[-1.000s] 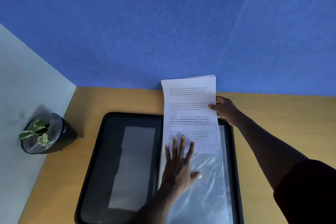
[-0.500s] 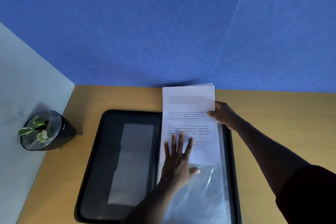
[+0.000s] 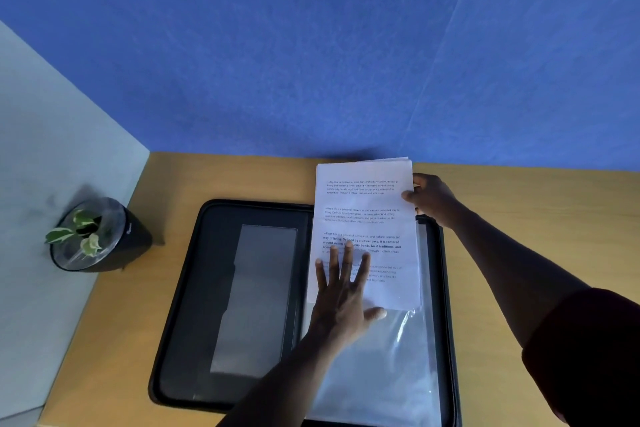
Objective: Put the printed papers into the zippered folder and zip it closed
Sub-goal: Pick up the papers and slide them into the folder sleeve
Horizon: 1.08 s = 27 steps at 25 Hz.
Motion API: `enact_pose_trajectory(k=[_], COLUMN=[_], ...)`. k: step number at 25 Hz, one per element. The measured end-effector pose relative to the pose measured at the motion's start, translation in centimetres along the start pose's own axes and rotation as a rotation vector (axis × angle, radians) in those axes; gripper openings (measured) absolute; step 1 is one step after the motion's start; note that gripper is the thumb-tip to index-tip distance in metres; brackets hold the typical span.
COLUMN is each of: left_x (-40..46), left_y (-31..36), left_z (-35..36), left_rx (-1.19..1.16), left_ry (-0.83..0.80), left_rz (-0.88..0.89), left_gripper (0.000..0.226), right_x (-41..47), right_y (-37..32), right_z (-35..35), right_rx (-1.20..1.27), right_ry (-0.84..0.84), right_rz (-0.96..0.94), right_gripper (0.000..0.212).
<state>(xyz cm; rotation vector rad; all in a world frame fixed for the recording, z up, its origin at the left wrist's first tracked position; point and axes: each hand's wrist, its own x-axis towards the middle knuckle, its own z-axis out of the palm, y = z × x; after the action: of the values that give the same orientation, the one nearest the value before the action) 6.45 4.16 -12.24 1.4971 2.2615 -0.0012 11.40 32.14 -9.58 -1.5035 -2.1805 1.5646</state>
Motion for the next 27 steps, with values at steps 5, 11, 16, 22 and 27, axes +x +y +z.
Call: enact_pose_trajectory(k=[5, 11, 16, 22, 27], left_x=[0.2, 0.2, 0.2, 0.3, 0.3], left_y=[0.2, 0.3, 0.4, 0.5, 0.6], left_z=[0.2, 0.1, 0.2, 0.1, 0.1], left_rx=[-0.001, -0.013, -0.02, -0.022, -0.026], left_ry=[0.009, 0.006, 0.003, 0.018, 0.016], left_rz=[-0.007, -0.012, -0.024, -0.017, -0.018], left_gripper=[0.105, 0.106, 0.106, 0.104, 0.104], right_x=[-1.0, -0.9, 0.5, 0.7, 0.1], right_y=[1.5, 1.4, -0.4, -0.3, 0.9], right_z=[-0.2, -0.5, -0.5, -0.6, -0.8], right_rx=[0.003, -0.001, 0.146, -0.179, -0.245], right_ry=[-0.103, -0.168, -0.005, -0.002, -0.117], right_rz=[-0.004, -0.021, 0.039, -0.085, -0.069], right_gripper=[0.032, 0.03, 0.018, 0.012, 0.005])
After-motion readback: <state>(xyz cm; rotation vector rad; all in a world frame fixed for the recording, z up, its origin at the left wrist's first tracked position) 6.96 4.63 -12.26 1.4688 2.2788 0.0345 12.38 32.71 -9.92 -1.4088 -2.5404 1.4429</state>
